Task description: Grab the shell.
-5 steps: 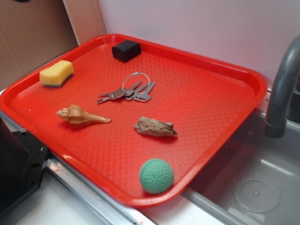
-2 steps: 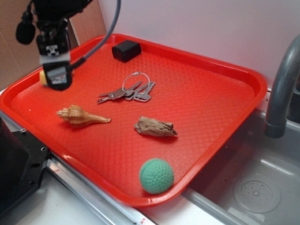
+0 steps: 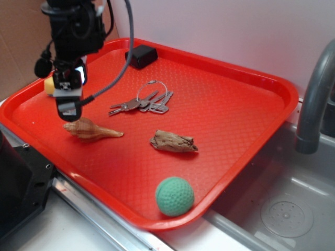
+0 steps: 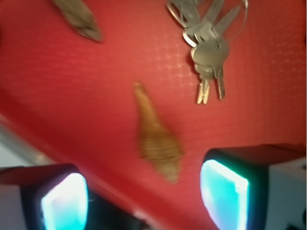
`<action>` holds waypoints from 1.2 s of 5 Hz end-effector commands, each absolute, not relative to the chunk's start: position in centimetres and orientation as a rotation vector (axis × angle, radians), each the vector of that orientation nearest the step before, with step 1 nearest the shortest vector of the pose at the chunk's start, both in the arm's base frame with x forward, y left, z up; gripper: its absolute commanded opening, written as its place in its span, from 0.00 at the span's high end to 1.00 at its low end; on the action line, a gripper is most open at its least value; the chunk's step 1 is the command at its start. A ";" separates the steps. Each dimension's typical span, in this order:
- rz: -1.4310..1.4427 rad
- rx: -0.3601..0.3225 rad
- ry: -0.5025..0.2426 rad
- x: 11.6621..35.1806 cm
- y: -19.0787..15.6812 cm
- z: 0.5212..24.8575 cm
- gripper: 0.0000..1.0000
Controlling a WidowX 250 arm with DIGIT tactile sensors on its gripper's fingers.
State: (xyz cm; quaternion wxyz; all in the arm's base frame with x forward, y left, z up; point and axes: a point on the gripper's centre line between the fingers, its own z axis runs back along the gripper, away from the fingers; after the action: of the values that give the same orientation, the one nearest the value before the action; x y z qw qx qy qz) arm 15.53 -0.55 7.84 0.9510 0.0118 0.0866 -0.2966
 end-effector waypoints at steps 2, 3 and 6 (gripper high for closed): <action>-0.620 0.038 0.248 14.6 -0.3 4.6 0.00; -0.605 0.070 0.268 14.3 0.0 3.3 0.00; -0.571 0.083 0.256 14.5 0.7 1.3 1.00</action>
State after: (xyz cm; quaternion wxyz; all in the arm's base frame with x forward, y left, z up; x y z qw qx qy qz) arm 15.10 0.76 1.21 0.9500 0.0415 0.1334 -0.2793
